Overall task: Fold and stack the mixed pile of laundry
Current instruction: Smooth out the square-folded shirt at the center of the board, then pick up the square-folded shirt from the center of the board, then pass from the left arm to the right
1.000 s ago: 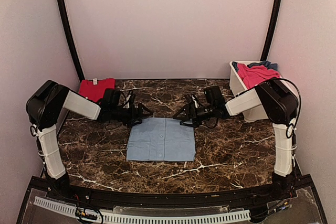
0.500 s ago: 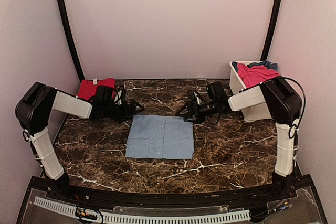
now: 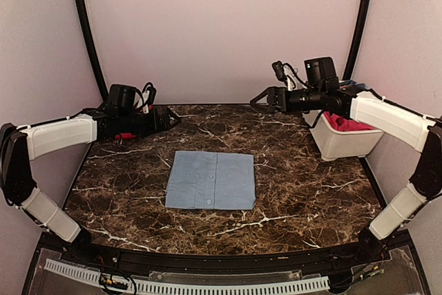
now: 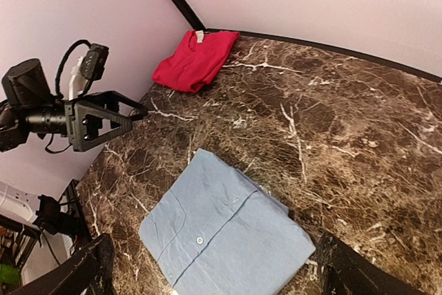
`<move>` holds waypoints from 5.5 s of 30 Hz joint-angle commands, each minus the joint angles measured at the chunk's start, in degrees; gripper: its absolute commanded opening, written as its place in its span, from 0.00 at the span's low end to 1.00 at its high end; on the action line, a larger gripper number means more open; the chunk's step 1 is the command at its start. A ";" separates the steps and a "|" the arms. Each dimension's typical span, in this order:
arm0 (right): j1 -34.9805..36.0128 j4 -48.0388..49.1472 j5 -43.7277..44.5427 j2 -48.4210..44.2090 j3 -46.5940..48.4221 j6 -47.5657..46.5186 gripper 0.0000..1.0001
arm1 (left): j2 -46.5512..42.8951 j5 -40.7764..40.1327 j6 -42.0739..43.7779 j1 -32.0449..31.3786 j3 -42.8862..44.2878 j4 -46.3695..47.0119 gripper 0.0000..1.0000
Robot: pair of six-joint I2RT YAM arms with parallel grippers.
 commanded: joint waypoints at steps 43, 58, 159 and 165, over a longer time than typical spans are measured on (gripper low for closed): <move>-0.67 19.25 -11.42 -4.30 -37.69 23.83 0.72 | 21.33 -24.67 48.12 -48.66 6.08 4.42 0.40; -1.22 19.86 -12.03 -2.75 -38.34 23.25 0.72 | 32.76 -30.15 48.40 -48.16 10.65 5.15 0.42; 0.78 -17.97 19.96 -2.30 -9.19 8.01 0.00 | 1.25 -36.40 22.19 -37.78 -6.39 7.39 0.76; 0.95 -32.21 30.07 -1.97 2.75 1.99 0.00 | -2.12 -39.77 20.24 -35.29 -7.31 3.35 0.77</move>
